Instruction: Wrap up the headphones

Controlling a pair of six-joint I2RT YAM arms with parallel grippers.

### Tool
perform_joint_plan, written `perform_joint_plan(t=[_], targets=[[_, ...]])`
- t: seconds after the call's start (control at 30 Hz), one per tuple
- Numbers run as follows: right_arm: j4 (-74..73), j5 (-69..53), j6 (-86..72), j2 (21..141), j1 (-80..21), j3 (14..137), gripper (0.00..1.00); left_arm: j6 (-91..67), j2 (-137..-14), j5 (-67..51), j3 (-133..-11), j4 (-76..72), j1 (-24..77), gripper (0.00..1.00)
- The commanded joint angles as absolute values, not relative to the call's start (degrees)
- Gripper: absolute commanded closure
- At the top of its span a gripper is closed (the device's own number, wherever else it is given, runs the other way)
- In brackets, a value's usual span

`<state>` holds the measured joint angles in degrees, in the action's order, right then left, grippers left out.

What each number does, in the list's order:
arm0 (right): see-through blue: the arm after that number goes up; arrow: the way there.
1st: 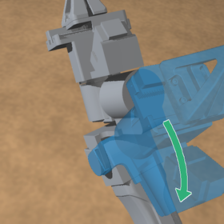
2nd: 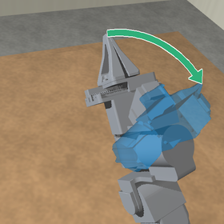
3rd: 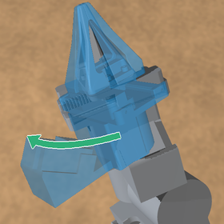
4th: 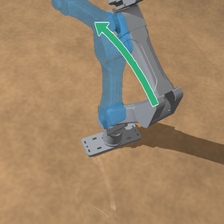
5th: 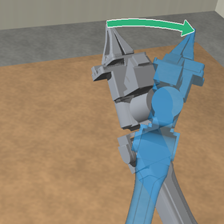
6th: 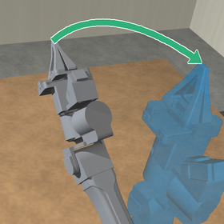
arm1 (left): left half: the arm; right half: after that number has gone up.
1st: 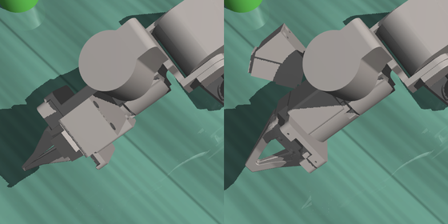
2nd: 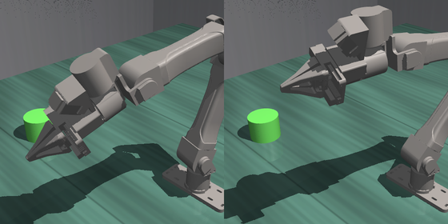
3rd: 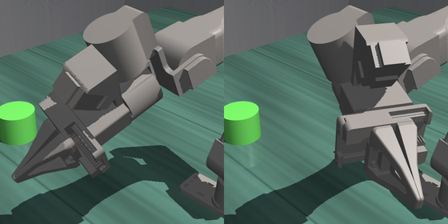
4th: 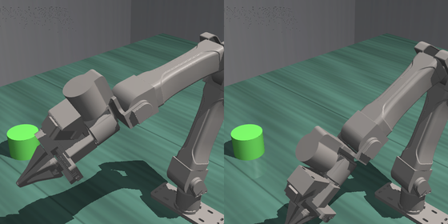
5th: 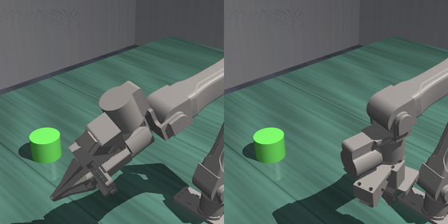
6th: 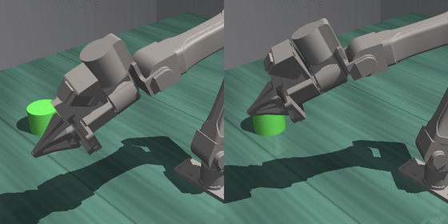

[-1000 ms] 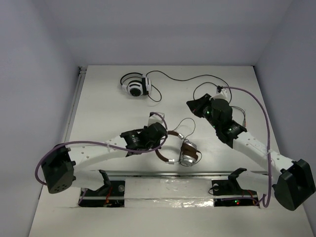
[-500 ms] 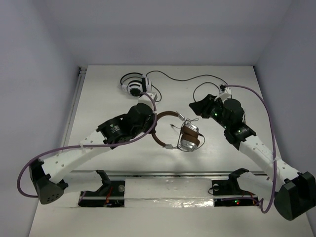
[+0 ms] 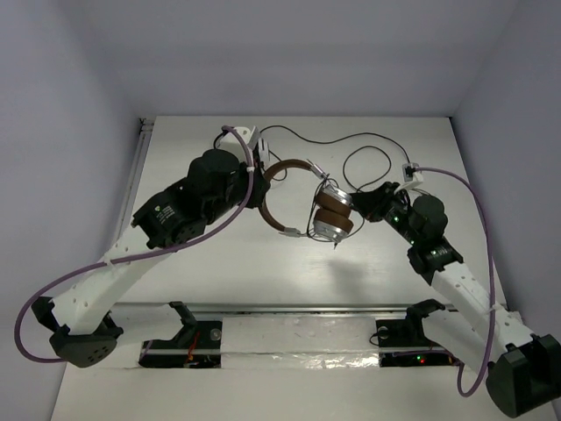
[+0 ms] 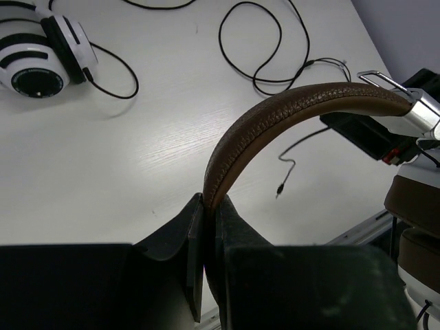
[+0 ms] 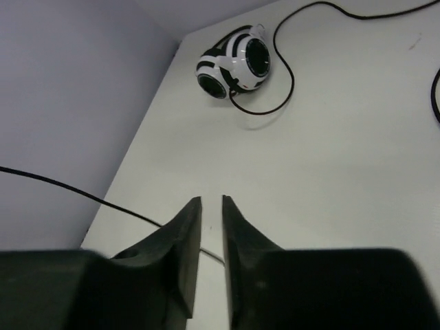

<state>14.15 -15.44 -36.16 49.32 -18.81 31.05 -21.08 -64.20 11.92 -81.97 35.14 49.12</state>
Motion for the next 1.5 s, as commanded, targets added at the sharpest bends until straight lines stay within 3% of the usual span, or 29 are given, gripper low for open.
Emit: perform_joint_plan(t=[0.0, 0.03, 0.17, 0.47, 1.1, 1.2, 1.47], targets=[[22.1, -19.3, -35.2, 44.7, -18.7, 28.0, 0.72, -20.2, -64.5, 10.5, -86.3, 33.6, 48.6, 1.00], [22.6, -22.1, -34.4, 43.9, -18.7, 27.3, 0.58, -20.0, -64.7, 10.5, -86.6, 33.5, 48.6, 1.00], [23.5, -25.0, -33.1, 43.7, -18.7, 25.7, 0.48, -19.8, -65.9, 9.9, -88.6, 33.1, 48.6, 1.00], [32.5, -40.0, -35.0, 51.1, -18.7, 26.6, 0.42, -19.5, -66.9, 8.7, -92.0, 33.7, 48.1, 1.00], [32.7, -37.1, -33.3, 59.3, -19.5, 29.0, 0.41, -18.8, -68.1, 6.1, -95.1, 34.0, 48.1, 1.00], [33.4, -38.3, -33.8, 60.8, -20.8, 29.2, 0.44, -18.8, -68.4, 6.3, -95.1, 33.8, 48.1, 1.00], [37.4, -38.8, -37.8, 60.6, -22.4, 26.3, 0.90, -19.2, -69.2, 8.3, -94.7, 31.6, 47.5, 1.00]])
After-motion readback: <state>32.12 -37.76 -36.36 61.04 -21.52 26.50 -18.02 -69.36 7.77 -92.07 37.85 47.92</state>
